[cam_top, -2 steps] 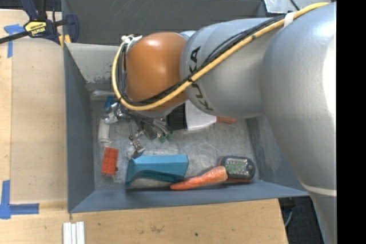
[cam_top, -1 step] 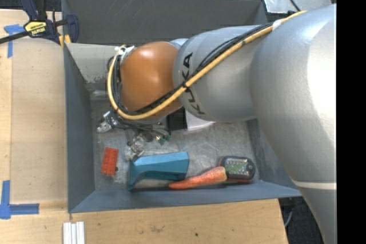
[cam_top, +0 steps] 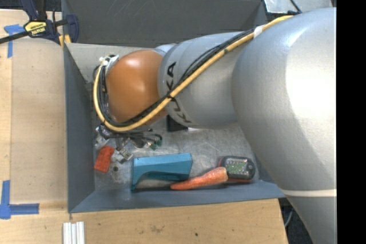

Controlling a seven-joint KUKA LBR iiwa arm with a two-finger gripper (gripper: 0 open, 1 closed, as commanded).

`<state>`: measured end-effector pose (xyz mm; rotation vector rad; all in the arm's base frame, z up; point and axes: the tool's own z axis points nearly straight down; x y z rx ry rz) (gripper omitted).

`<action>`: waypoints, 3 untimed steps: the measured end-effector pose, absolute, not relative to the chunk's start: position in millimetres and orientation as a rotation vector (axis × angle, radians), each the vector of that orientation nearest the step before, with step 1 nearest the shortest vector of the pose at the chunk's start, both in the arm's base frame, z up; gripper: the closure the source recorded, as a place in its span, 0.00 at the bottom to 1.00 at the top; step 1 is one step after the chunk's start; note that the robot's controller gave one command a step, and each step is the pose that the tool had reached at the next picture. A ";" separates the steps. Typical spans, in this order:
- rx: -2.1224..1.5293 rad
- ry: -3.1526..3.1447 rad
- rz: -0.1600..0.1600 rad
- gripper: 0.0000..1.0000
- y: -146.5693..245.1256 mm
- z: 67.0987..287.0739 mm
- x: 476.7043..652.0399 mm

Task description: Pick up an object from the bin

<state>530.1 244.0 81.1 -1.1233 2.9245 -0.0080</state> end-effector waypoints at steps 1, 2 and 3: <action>-1.123 2.925 -0.008 1.00 244.1 81.2 530.1; -1.216 2.893 0.001 1.00 231.6 190.1 536.9; -1.216 2.894 0.002 1.00 231.6 190.1 536.9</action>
Offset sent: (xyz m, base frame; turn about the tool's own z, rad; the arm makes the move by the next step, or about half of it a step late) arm 0.0059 -0.0124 0.1084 -0.0658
